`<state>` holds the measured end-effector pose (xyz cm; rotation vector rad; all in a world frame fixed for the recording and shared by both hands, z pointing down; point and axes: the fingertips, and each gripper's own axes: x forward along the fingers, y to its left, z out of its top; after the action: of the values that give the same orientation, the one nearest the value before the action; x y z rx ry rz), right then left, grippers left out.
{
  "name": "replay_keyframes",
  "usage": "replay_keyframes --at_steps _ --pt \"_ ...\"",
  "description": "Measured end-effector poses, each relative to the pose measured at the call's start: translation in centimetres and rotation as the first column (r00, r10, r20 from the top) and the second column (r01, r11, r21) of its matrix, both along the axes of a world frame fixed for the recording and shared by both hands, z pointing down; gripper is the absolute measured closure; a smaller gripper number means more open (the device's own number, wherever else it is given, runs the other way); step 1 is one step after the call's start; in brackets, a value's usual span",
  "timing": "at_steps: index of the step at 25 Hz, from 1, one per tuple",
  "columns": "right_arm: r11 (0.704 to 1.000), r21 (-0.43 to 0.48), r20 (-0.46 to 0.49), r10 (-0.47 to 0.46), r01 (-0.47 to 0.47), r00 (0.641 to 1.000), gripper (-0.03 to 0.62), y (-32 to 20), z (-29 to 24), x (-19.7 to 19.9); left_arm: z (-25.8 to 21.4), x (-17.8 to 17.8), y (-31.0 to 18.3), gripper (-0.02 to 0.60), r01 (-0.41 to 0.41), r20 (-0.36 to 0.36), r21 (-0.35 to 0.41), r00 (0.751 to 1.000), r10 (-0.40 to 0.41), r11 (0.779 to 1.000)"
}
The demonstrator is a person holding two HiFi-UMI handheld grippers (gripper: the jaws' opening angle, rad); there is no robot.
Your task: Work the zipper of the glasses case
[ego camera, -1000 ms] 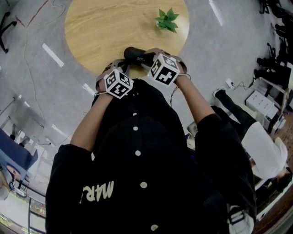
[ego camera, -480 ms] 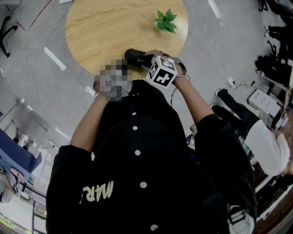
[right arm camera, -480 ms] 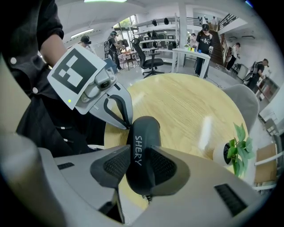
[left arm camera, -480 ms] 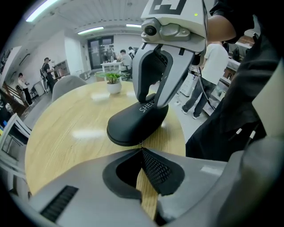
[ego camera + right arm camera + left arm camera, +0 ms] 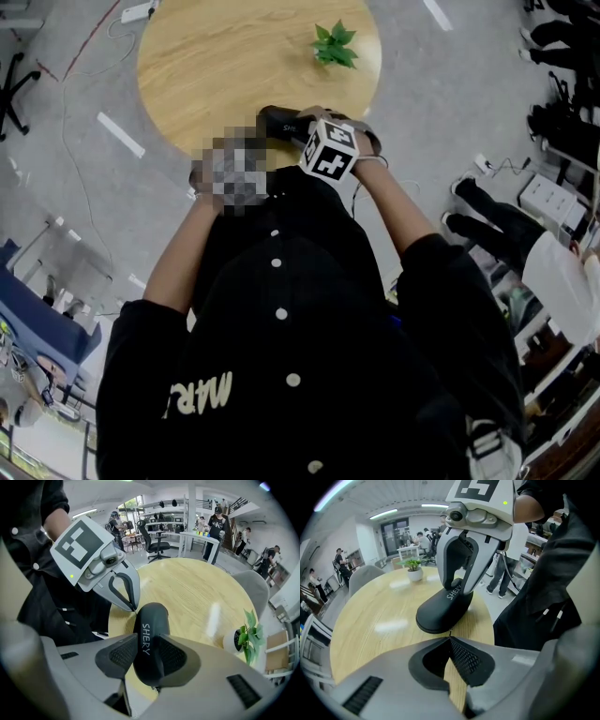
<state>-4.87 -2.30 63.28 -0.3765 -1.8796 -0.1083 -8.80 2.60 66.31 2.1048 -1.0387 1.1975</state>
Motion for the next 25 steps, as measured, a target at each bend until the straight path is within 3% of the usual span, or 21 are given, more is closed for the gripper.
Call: replay_keyframes --at_steps 13,16,18,21,25 --pt "0.999 0.027 0.014 0.019 -0.019 1.0 0.447 0.1 -0.2 0.0 -0.4 -0.7 0.4 0.578 -0.026 -0.014 0.037 1.0 0.026 0.999" --pt "0.999 0.032 0.015 0.021 -0.021 1.0 0.447 0.1 -0.1 0.0 -0.1 0.1 0.5 0.556 -0.022 -0.058 0.024 0.998 0.023 0.999" --pt "0.999 0.038 0.015 0.021 -0.022 1.0 0.447 0.0 -0.1 0.1 -0.1 0.8 0.4 0.485 -0.007 -0.099 0.009 0.995 0.008 1.0" --pt "0.999 0.033 0.01 0.021 -0.021 1.0 0.447 0.2 -0.2 0.0 -0.1 1.3 0.1 0.474 0.043 -0.137 -0.011 0.99 -0.044 0.999" --pt "0.999 0.035 0.011 0.02 -0.021 1.0 0.447 0.0 0.0 0.0 0.3 1.4 -0.4 0.476 0.137 -0.134 -0.027 0.981 -0.139 0.99"
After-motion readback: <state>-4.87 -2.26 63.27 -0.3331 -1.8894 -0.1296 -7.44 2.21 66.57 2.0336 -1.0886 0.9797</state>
